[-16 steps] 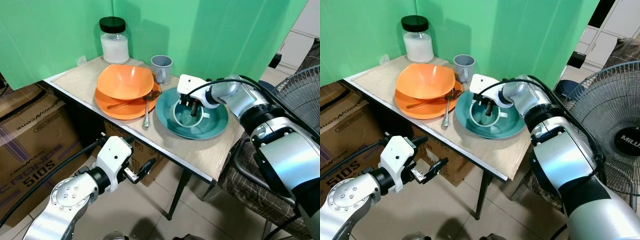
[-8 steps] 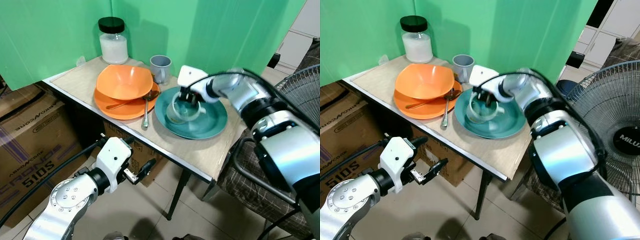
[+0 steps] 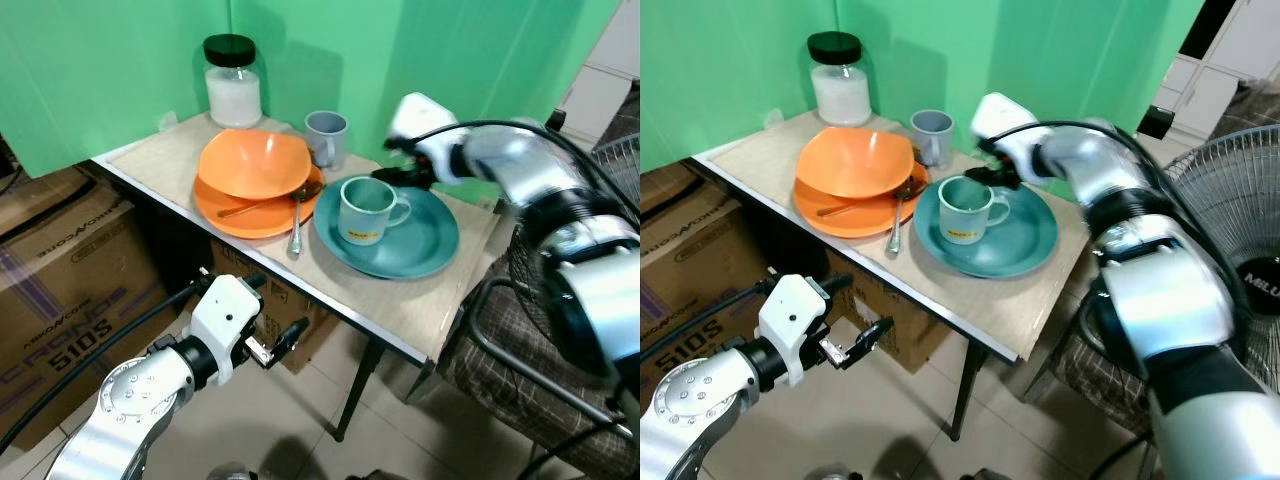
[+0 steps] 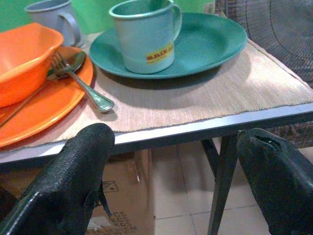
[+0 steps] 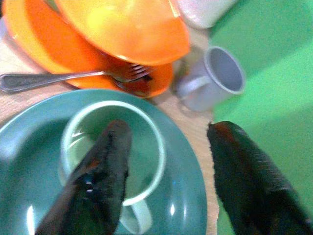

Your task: Setting the table

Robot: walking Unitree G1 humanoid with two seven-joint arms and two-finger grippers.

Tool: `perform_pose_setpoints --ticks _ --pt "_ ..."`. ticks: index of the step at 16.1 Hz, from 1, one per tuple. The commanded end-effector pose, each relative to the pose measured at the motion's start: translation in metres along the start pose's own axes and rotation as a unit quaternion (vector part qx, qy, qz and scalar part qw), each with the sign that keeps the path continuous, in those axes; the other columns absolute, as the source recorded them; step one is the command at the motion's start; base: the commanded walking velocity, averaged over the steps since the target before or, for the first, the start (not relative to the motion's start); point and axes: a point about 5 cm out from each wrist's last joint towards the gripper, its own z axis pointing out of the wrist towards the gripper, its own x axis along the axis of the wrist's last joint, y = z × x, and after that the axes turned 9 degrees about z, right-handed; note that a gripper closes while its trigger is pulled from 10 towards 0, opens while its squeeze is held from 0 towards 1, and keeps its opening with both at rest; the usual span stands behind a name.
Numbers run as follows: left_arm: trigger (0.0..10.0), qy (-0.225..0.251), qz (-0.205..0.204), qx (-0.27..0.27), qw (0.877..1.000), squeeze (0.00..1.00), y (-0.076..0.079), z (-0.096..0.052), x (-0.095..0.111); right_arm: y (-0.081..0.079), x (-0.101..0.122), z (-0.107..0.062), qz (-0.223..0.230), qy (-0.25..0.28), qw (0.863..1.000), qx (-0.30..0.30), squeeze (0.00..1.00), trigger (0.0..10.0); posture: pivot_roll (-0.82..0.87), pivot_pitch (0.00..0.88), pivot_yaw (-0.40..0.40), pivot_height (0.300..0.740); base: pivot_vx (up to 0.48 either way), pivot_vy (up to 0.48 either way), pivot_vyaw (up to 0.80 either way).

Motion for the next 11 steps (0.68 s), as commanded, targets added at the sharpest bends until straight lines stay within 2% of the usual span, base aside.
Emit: perform_pose_setpoints --ticks 1,2,3,4,6,8,10,11 --pt "10.0 0.003 0.006 0.002 1.000 0.00 -0.002 0.000 0.002 0.003 -0.009 -0.004 0.014 0.011 1.000 -0.018 1.00 10.0 0.12 0.000 -0.089 0.740 0.000 0.000 0.00" --pt "10.0 0.006 0.006 0.001 1.000 0.00 -0.004 0.000 0.003 0.001 -0.025 -0.007 0.032 0.016 0.999 -0.035 0.78 10.0 0.12 0.000 -0.082 0.740 0.000 0.000 0.00" --pt "10.0 0.008 0.007 0.000 1.000 0.00 -0.004 0.001 0.004 0.001 -0.033 -0.007 0.048 0.015 0.998 -0.047 0.44 10.0 0.12 0.000 -0.078 0.740 0.000 0.000 0.00" --pt "10.0 0.012 0.009 -0.003 1.000 0.00 -0.006 0.002 0.006 -0.002 -0.056 -0.009 0.077 0.002 0.993 -0.090 0.00 10.0 0.12 0.000 -0.066 0.740 0.000 0.000 0.00" --pt "10.0 0.014 0.011 -0.010 1.000 0.00 -0.006 0.002 0.007 -0.006 -0.068 -0.008 0.092 0.001 0.988 -0.120 0.00 10.0 0.12 0.000 -0.054 0.740 0.000 0.000 0.00" --pt "10.0 0.014 0.012 -0.014 1.000 0.00 -0.007 0.002 0.008 -0.012 -0.070 -0.002 0.098 0.010 0.988 -0.120 0.00 10.0 0.12 0.000 -0.048 0.740 0.000 0.000 0.00" --pt "10.0 0.013 0.014 -0.018 1.000 0.00 -0.007 0.001 0.009 -0.021 -0.070 0.005 0.097 0.013 0.990 -0.101 0.00 10.0 0.13 0.000 -0.045 0.740 0.000 0.000 0.00" --pt "10.0 0.012 0.016 -0.019 1.000 0.00 -0.007 0.001 0.009 -0.030 -0.071 0.011 0.092 0.014 0.993 -0.070 0.00 10.0 0.13 0.000 -0.043 0.740 0.000 0.000 0.00"
